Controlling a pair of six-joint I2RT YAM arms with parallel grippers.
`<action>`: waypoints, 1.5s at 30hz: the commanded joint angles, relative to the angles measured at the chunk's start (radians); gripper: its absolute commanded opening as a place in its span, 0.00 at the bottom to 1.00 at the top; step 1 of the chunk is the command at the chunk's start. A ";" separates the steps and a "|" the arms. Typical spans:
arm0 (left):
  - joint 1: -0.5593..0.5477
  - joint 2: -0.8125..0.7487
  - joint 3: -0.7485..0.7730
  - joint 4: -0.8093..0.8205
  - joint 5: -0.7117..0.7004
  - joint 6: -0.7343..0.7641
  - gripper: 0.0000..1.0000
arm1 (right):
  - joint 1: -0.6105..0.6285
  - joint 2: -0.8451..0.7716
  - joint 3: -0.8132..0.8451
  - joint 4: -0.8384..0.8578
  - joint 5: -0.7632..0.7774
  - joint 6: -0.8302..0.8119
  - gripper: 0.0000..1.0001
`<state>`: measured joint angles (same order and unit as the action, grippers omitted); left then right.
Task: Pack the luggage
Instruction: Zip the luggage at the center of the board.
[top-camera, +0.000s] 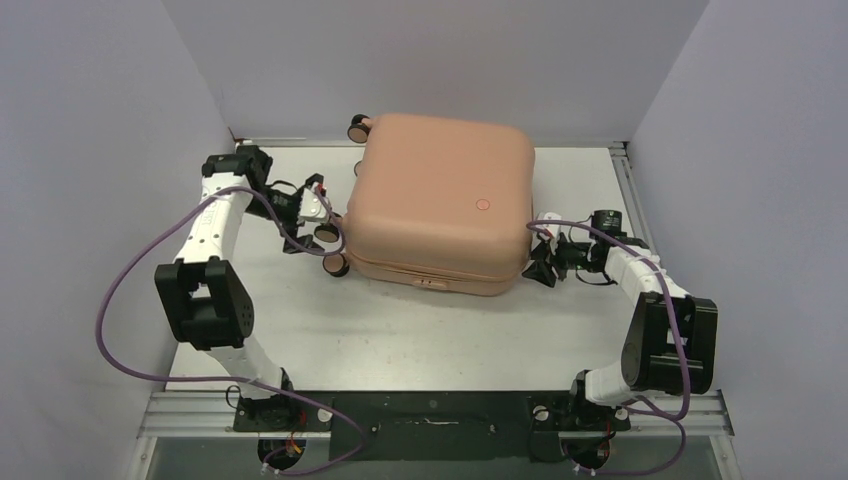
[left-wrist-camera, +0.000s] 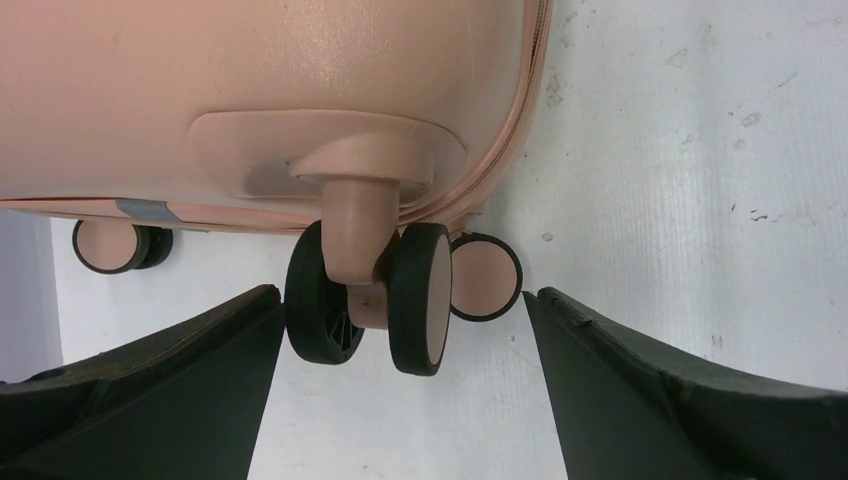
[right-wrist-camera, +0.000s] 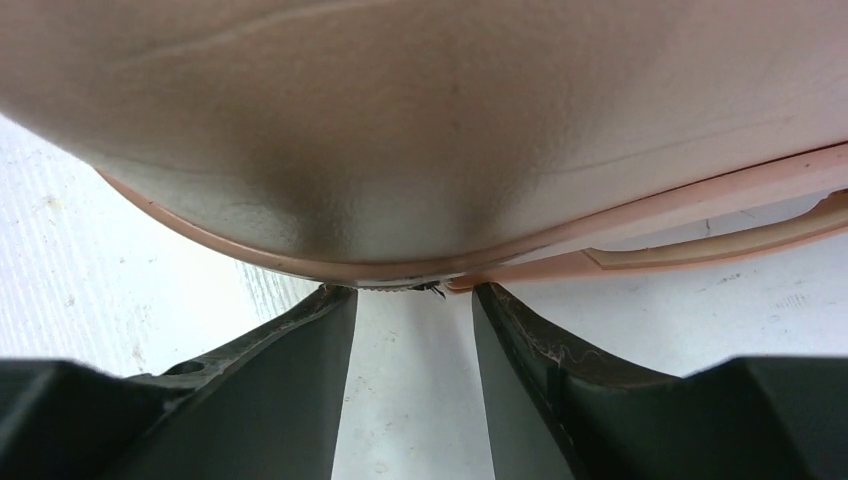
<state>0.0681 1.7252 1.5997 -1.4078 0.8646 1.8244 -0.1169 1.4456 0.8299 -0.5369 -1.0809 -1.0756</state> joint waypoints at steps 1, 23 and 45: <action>-0.040 0.002 0.026 0.057 -0.014 -0.060 0.96 | 0.026 -0.033 0.018 0.052 -0.049 0.028 0.43; -0.105 -0.082 -0.086 0.368 -0.195 -0.391 0.96 | 0.028 -0.050 0.029 -0.042 -0.013 -0.081 0.08; -0.106 -0.119 -0.175 0.509 -0.192 -0.482 0.56 | 0.031 -0.071 0.021 -0.053 -0.004 -0.074 0.05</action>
<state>-0.0376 1.6363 1.4204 -0.9268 0.6552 1.3228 -0.0956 1.3987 0.8303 -0.5934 -1.0374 -1.1400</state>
